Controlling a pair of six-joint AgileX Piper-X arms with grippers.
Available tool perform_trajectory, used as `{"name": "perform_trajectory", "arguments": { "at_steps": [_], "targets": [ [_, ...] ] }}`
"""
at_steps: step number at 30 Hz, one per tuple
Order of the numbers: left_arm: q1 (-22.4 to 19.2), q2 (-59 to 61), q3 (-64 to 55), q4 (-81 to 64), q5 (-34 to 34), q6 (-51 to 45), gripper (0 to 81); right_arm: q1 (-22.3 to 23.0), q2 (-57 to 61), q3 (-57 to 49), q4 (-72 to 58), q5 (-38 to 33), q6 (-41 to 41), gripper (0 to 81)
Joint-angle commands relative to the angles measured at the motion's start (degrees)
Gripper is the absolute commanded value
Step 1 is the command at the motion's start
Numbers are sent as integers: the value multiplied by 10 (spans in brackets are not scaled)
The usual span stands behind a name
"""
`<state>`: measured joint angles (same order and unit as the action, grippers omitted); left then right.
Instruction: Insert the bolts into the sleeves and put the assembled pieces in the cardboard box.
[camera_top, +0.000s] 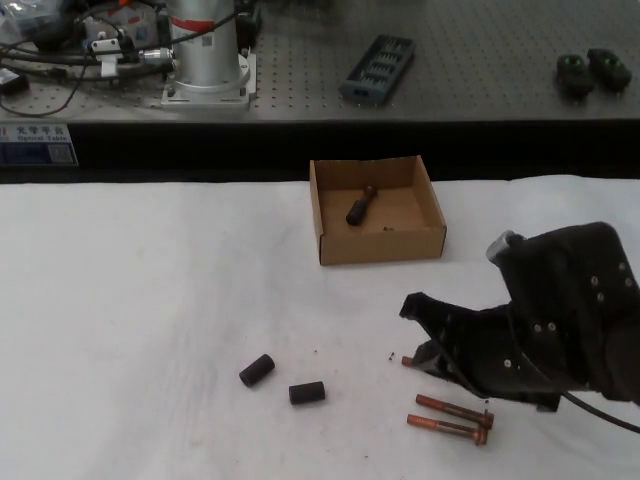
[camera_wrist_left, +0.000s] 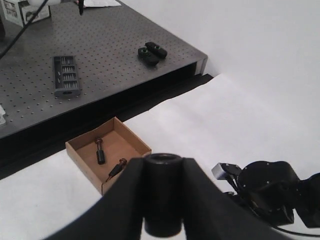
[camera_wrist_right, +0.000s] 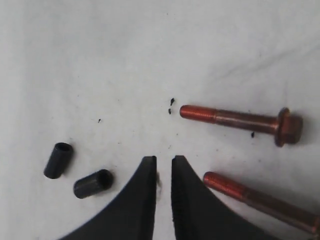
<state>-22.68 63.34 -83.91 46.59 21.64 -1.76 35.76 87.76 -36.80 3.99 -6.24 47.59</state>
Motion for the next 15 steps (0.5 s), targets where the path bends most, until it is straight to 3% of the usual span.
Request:
{"name": "perform_trajectory", "arguments": {
  "at_steps": [1,15],
  "targets": [
    [2,-3,-6,5,-4,10,6,-11,0,-10,28,-8,-60,97],
    [2,-3,-6,5,-4,15,6,-60,0,-16,55,6,-228,97]
  ]
}}
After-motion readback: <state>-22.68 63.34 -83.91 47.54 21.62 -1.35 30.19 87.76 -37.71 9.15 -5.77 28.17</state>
